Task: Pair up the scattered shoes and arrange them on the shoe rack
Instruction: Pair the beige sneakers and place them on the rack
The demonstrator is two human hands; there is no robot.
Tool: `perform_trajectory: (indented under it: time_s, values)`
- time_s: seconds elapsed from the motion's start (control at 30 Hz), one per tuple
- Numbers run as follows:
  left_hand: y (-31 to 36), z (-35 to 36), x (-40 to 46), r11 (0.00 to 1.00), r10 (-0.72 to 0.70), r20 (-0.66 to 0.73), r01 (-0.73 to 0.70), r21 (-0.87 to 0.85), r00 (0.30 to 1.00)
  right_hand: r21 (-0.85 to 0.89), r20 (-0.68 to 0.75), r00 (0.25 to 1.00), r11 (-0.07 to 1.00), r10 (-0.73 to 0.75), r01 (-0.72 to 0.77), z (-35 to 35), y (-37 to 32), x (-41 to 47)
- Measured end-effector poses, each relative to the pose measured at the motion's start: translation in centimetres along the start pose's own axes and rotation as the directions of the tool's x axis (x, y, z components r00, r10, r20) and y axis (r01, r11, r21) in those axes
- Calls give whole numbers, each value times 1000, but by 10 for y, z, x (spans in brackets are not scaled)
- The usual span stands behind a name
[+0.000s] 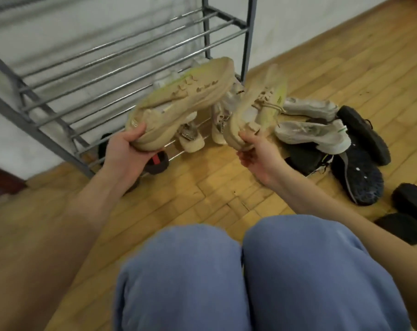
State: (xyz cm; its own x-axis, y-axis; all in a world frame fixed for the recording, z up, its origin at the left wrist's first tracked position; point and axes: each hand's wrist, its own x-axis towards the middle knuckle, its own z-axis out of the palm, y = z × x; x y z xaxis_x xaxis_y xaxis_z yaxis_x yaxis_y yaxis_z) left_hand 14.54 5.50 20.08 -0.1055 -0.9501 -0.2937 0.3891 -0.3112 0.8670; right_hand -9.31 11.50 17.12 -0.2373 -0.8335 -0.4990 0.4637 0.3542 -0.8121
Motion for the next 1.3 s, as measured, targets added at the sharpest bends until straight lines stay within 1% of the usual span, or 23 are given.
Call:
perform_trajectory:
  time_s: [0.07,0.13,0.23,0.3,0.4,0.53,0.63,0.73,0.83,0.97,1.0,1.1,1.23,1.3]
  values:
    - [0,-20,-5,999,37,-64,-36,13,997,-142,68,996,988,-49,59,9,5,0]
    - [-6,-40,-11,999,48,-89,-47,14,995,-252,126,990,963,-59,90,16,11,4]
    - [-16,-68,-19,998,66,-146,-67,-7,987,-361,208,977,925,-44,118,27,21,6]
    - [-22,-89,-17,995,84,-216,-95,-39,973,-415,256,966,900,-24,132,34,30,7]
    - [-25,-110,-14,977,104,-374,-165,-135,922,-514,310,950,846,27,144,43,42,11]
    - [-22,-114,-4,947,140,-475,-258,-192,869,-591,390,919,779,50,209,60,45,15]
    - [-22,-106,13,942,179,-522,-299,-153,834,-620,423,906,736,20,273,83,35,24]
    - [-22,-99,33,944,179,-571,-303,-130,801,-638,435,900,713,22,291,110,25,41]
    - [-21,-97,52,949,152,-614,-288,-128,774,-631,439,898,722,32,283,136,23,63]
    - [-16,-98,75,952,122,-714,-285,-112,689,-610,414,910,743,1,276,173,22,92]
    - [-14,-99,79,952,112,-725,-283,-118,680,-613,405,914,738,-12,281,181,21,97]
    - [-14,-100,84,953,85,-725,-269,-142,683,-610,384,923,742,-32,280,195,21,113]
    - [-17,-102,78,958,72,-678,-240,-157,731,-636,344,939,731,-19,248,194,35,127]
    - [-19,-102,72,958,48,-680,-226,-175,732,-630,350,936,729,-41,268,189,46,130]
